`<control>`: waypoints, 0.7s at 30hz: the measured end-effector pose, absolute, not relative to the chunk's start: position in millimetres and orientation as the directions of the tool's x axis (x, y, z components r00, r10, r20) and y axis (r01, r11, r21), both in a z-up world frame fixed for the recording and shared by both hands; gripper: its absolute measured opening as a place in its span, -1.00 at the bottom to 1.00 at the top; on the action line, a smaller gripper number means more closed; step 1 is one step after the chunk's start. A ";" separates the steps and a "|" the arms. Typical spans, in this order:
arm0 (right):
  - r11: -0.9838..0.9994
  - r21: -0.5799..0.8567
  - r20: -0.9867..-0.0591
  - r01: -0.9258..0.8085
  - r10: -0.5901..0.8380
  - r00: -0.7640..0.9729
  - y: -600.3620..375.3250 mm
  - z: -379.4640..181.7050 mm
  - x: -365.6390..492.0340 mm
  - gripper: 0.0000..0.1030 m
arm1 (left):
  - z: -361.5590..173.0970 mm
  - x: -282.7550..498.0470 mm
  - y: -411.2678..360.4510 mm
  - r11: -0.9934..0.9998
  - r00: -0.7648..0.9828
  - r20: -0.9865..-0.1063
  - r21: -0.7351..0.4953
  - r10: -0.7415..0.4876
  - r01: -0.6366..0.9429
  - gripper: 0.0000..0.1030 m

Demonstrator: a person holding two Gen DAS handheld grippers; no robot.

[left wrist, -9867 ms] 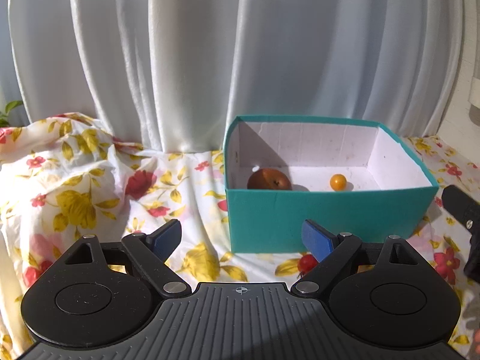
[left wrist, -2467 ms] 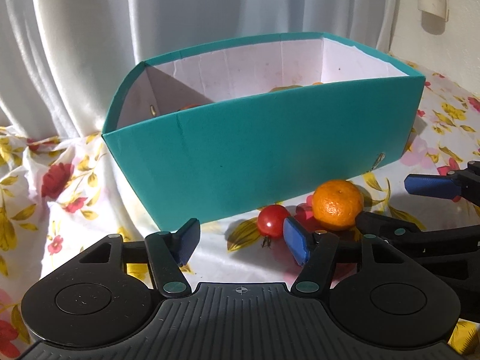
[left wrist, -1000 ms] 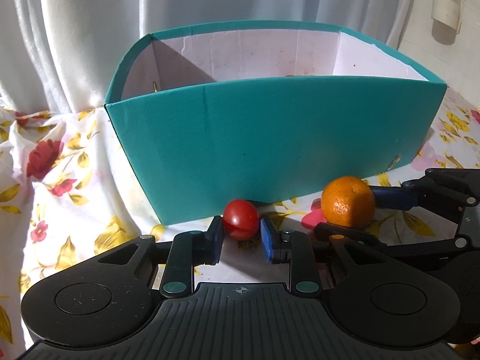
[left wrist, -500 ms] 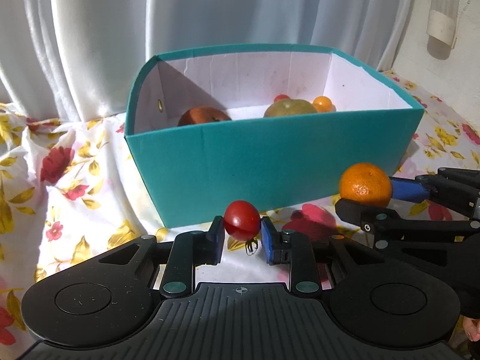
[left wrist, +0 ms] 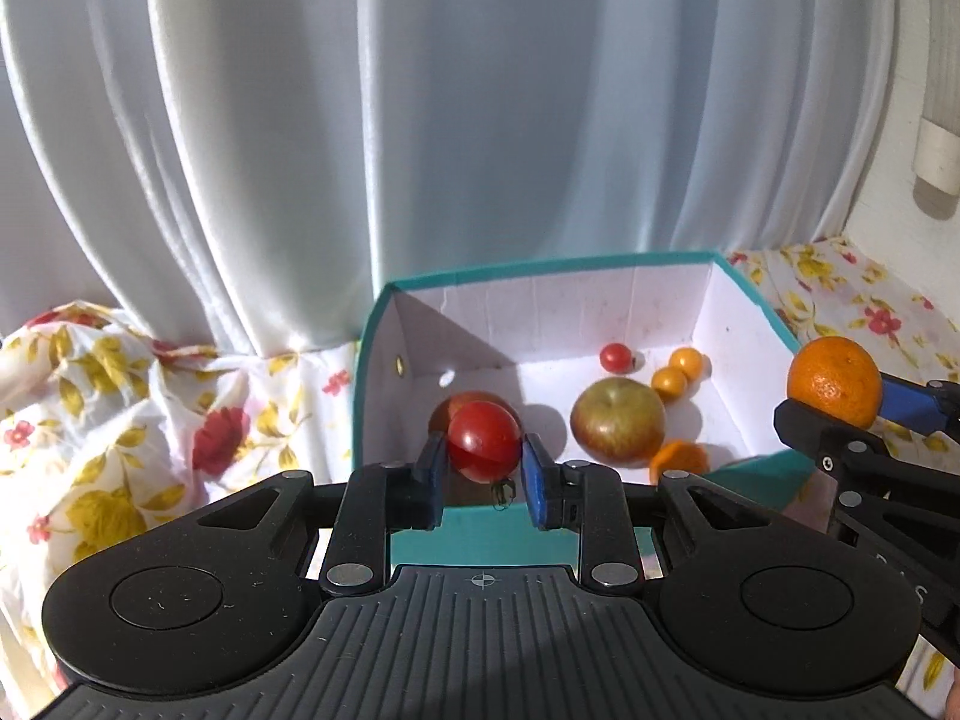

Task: Organize fruits
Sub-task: 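Carry tomato and mandarin over the teal box and open both tools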

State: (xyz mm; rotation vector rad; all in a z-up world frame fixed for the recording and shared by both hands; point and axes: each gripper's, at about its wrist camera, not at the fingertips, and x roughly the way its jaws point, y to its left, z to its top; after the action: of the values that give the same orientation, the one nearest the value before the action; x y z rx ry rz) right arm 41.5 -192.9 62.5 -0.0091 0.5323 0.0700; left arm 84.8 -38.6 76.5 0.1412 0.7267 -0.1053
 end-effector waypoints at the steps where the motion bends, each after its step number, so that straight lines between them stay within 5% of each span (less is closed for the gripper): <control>1: 0.998 0.017 -0.502 -0.068 0.068 0.862 -194.0 68.2 44.0 -0.18 | 80.1 87.4 -39.3 0.987 0.741 -0.670 0.087 -0.044 0.138 -0.43; 21: 0.995 0.071 -0.473 -0.072 0.097 0.876 -200.5 100.0 80.0 -0.17 | 92.7 117.5 -37.2 0.993 0.729 -0.684 0.099 0.020 0.066 -0.43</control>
State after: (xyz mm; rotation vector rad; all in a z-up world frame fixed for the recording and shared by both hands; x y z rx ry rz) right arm 80.0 -200.5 100.0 0.0519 0.4964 0.0882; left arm 117.5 -37.2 92.7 0.1198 0.7536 -0.0254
